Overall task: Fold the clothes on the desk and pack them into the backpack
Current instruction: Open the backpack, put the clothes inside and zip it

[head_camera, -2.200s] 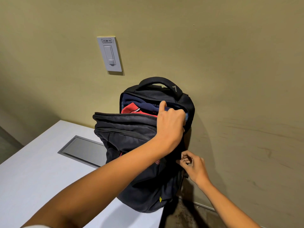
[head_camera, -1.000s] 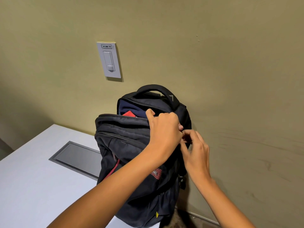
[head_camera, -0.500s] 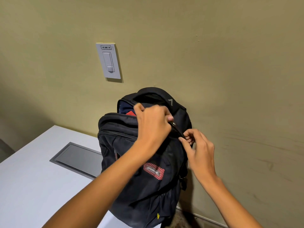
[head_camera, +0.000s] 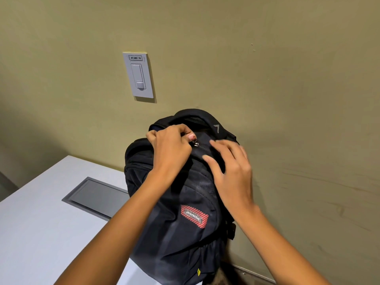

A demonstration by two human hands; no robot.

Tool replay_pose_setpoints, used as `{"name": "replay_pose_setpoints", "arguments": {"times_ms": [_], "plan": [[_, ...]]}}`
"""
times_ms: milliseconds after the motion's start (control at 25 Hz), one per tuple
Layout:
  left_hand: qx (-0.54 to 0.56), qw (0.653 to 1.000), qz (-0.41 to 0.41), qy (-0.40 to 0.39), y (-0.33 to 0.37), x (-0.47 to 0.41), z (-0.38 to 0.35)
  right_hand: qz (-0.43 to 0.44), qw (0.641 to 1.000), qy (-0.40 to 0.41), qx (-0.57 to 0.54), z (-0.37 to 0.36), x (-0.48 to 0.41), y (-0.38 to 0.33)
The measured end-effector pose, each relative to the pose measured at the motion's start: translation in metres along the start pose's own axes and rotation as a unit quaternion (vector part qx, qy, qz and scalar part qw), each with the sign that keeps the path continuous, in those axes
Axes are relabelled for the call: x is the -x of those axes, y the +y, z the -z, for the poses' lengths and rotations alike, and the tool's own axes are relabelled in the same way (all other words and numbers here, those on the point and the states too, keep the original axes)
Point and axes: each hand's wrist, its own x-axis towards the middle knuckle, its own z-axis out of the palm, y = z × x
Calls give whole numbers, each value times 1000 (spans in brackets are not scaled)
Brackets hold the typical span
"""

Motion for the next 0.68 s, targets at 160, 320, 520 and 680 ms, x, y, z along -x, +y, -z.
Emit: {"name": "replay_pose_setpoints", "arguments": {"times_ms": [160,320,520,680], "plan": [[-16,1000,10,10,-4,-1,0,69,989,-34,129,-27,-23,-2],[-17,999,24,23,-13,-7,-2,109,982,-36,151,-25,-25,5],[-44,989,109,88,-59,-34,20,104,986,-53,123,-13,-24,21],[23,981,191,25,-100,-45,32,75,987,-69,121,-14,-24,15]]}}
